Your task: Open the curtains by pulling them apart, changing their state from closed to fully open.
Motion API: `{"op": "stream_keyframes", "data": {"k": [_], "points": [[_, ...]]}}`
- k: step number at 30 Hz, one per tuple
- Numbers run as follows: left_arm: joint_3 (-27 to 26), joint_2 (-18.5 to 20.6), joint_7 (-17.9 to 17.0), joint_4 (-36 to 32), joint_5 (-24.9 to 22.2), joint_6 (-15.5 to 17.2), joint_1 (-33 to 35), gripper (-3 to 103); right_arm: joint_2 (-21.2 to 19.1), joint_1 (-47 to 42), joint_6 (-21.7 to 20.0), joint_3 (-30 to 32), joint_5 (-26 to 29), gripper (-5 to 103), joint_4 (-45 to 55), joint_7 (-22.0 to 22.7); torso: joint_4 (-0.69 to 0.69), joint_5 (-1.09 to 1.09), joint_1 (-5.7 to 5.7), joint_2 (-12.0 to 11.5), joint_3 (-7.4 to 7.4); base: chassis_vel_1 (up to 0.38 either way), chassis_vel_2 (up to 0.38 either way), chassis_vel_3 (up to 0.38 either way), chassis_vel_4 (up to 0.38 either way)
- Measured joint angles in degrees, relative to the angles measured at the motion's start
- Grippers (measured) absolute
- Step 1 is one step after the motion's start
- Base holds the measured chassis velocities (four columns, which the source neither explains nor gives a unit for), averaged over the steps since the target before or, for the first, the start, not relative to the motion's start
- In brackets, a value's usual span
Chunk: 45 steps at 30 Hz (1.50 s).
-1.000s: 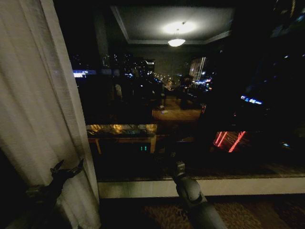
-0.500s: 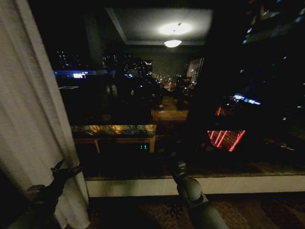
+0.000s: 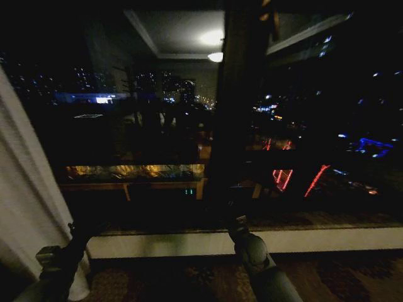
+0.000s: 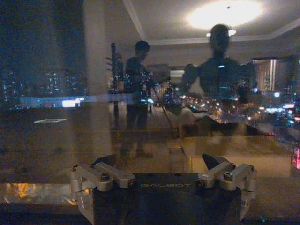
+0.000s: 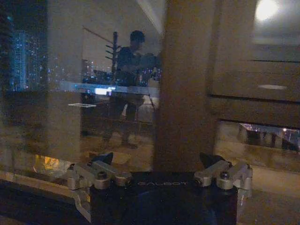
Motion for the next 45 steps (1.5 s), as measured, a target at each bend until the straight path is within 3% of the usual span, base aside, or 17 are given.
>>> {"op": "stream_keyframes", "data": {"k": [18,45], "points": [[0.1,-0.2,0.1,1.3,0.2,-1.0,0.0,100,0.0,-0.4,-1.3,0.5,-0.1,100,0.6,0.2,-0.01,0.02,0.00,0.0,-0.01,-0.237,-0.421,0.234,0.422],[2.1,0.7,-0.2,2.7,0.6,-0.7,-1.8,100,0.4,0.0,-1.1,1.8,0.0,100,-1.1,0.2,0.01,-0.01,0.00,0.0,0.00,-0.018,-0.382,0.018,0.381]]}}
